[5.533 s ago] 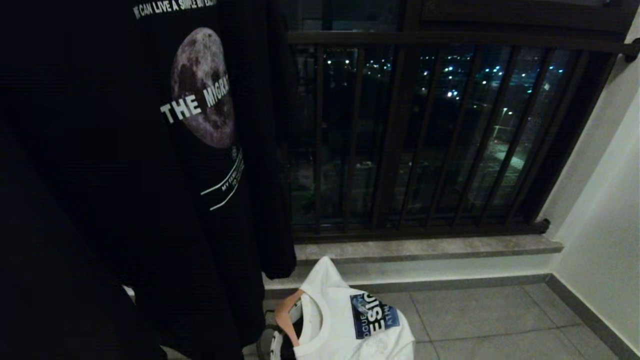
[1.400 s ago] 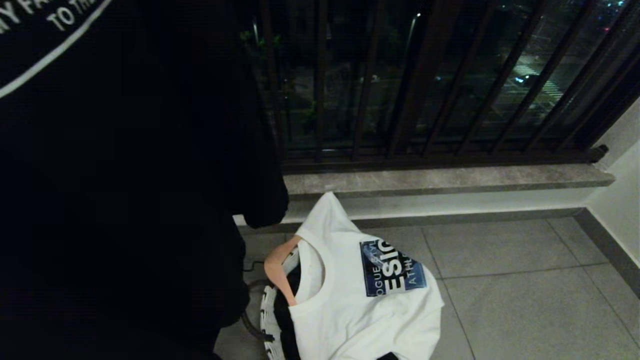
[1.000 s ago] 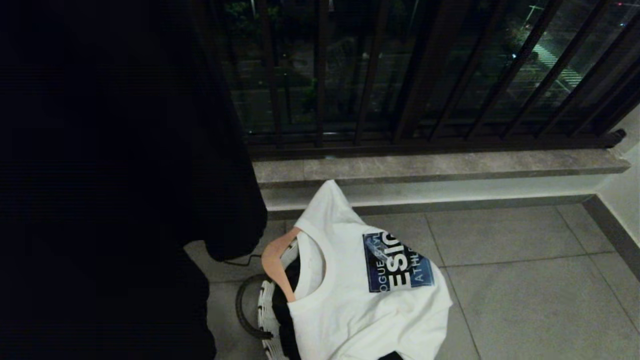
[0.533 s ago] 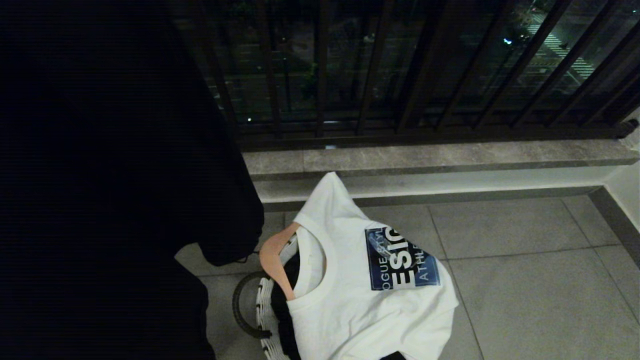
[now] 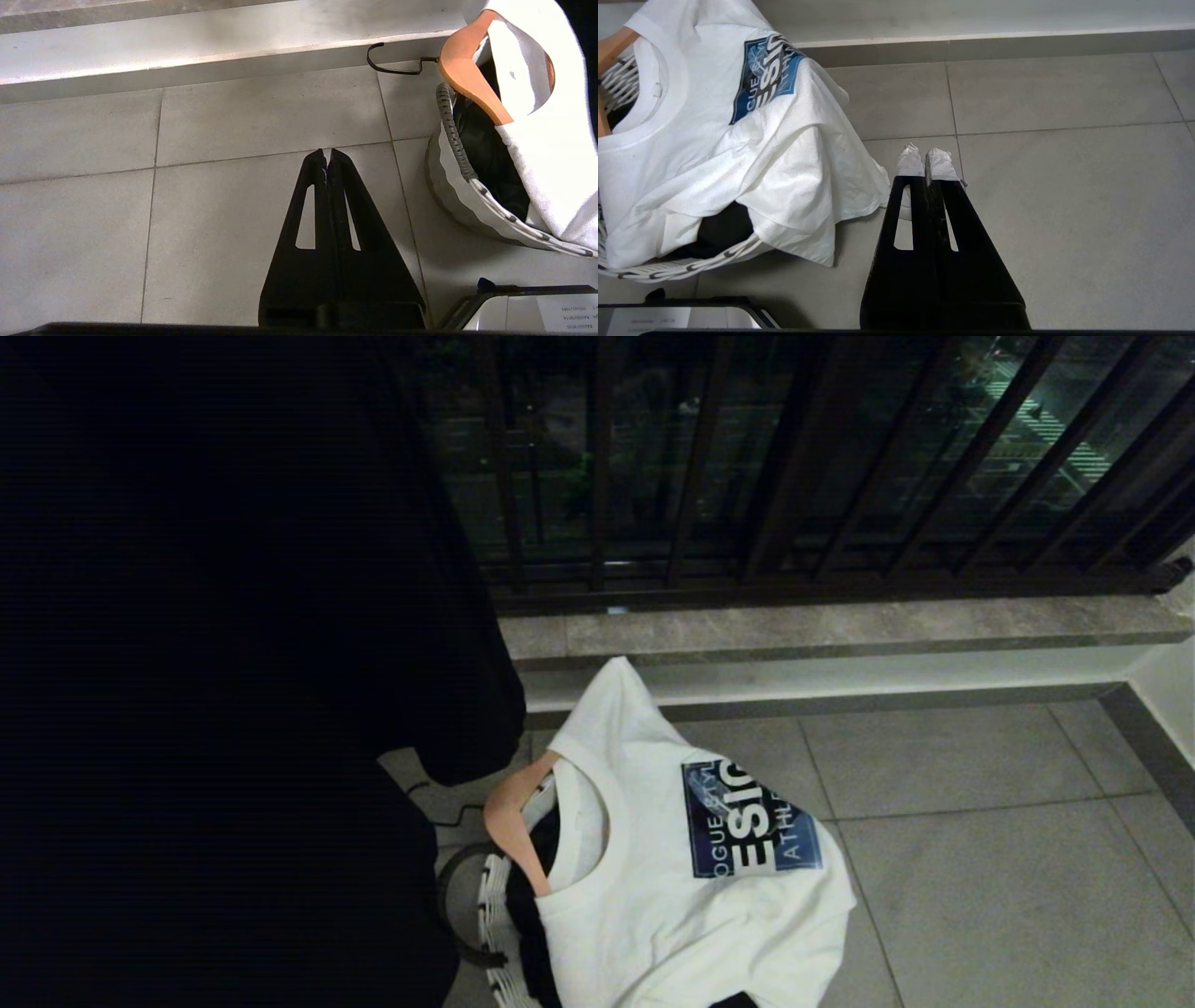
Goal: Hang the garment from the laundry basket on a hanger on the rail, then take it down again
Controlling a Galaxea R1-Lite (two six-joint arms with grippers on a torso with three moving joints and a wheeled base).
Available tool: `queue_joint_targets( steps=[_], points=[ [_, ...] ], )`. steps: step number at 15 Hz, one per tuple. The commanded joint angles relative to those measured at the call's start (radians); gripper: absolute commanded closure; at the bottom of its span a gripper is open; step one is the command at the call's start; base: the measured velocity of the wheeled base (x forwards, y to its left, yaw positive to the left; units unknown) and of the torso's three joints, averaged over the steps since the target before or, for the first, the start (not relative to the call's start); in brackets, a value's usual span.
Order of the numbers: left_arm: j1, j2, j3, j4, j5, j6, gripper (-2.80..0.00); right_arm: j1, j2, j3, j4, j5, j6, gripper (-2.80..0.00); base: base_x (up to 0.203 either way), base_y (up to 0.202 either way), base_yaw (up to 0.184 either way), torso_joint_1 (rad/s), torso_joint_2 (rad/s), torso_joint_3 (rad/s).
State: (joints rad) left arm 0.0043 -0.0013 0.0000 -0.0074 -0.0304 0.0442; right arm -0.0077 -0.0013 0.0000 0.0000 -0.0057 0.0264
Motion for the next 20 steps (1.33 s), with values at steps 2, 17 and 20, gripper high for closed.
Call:
queue_joint_targets(
  steps=[2, 17, 20],
  points=[
    [0.0, 0.0, 0.003, 0.0, 0.0, 0.0, 0.0, 0.0, 0.0, 0.0, 0.0, 0.0, -0.005, 0.0, 0.0, 0.0, 0.0, 0.0, 0.0, 0.0],
    [0.0, 0.0, 0.003, 0.0, 0.0, 0.0, 0.0, 0.0, 0.248, -0.213, 0.046, 0.048, -0.01, 0.0, 0.0, 0.0, 0.0, 0.0, 0.0, 0.0],
    [0.0, 0.0, 0.003, 0.0, 0.0, 0.0, 0.0, 0.0, 0.481, -0.35, 0.048, 0.137, -0.016, 0.0, 0.0, 0.0, 0.0, 0.0, 0.0, 0.0]
  ],
)
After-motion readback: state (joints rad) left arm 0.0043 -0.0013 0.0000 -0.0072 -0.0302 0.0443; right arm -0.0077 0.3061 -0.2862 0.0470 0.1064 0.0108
